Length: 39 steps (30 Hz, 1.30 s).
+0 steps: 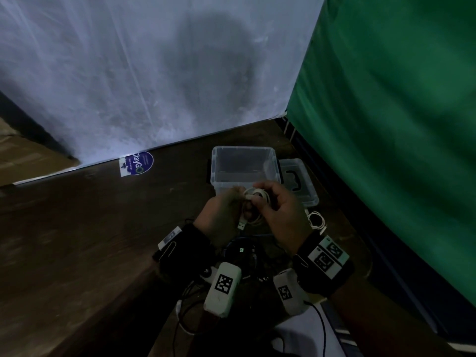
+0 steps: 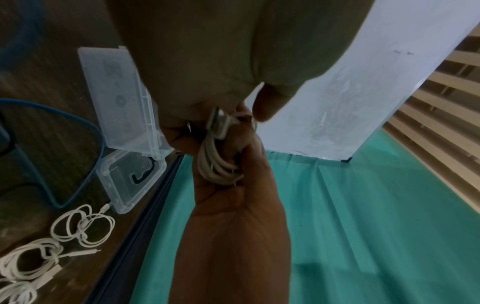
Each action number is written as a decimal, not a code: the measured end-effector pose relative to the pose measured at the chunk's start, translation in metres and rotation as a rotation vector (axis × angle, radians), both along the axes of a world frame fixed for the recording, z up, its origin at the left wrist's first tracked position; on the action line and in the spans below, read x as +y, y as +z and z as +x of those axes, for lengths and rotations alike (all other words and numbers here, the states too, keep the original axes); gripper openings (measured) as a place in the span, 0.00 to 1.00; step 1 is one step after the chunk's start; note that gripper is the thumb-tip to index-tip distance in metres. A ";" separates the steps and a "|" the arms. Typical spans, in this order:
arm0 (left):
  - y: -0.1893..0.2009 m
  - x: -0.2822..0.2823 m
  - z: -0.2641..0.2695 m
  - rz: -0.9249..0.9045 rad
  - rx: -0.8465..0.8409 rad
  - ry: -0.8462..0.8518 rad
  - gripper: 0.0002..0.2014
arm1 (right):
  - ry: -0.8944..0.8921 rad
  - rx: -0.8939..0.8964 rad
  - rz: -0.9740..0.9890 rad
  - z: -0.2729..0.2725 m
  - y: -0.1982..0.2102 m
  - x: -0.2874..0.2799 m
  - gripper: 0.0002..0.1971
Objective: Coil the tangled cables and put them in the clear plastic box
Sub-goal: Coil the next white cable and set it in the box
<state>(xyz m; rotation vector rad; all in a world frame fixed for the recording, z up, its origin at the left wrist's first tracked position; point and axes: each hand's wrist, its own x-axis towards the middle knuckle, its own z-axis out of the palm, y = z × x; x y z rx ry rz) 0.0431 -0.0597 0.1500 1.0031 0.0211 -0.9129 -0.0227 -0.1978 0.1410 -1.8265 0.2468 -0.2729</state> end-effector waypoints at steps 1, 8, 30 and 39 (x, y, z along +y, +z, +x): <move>-0.002 0.001 0.002 0.048 -0.035 -0.016 0.11 | 0.003 0.006 0.001 0.000 -0.001 -0.001 0.10; -0.005 -0.002 0.003 0.119 -0.195 0.014 0.04 | 0.029 -0.015 -0.049 0.001 0.000 -0.010 0.11; -0.013 -0.001 0.002 -0.133 -0.026 0.009 0.03 | -0.113 -0.048 -0.004 0.003 -0.007 -0.010 0.07; -0.021 0.012 0.011 -0.197 -0.044 -0.126 0.11 | 0.142 -0.063 -0.217 -0.001 -0.003 -0.022 0.11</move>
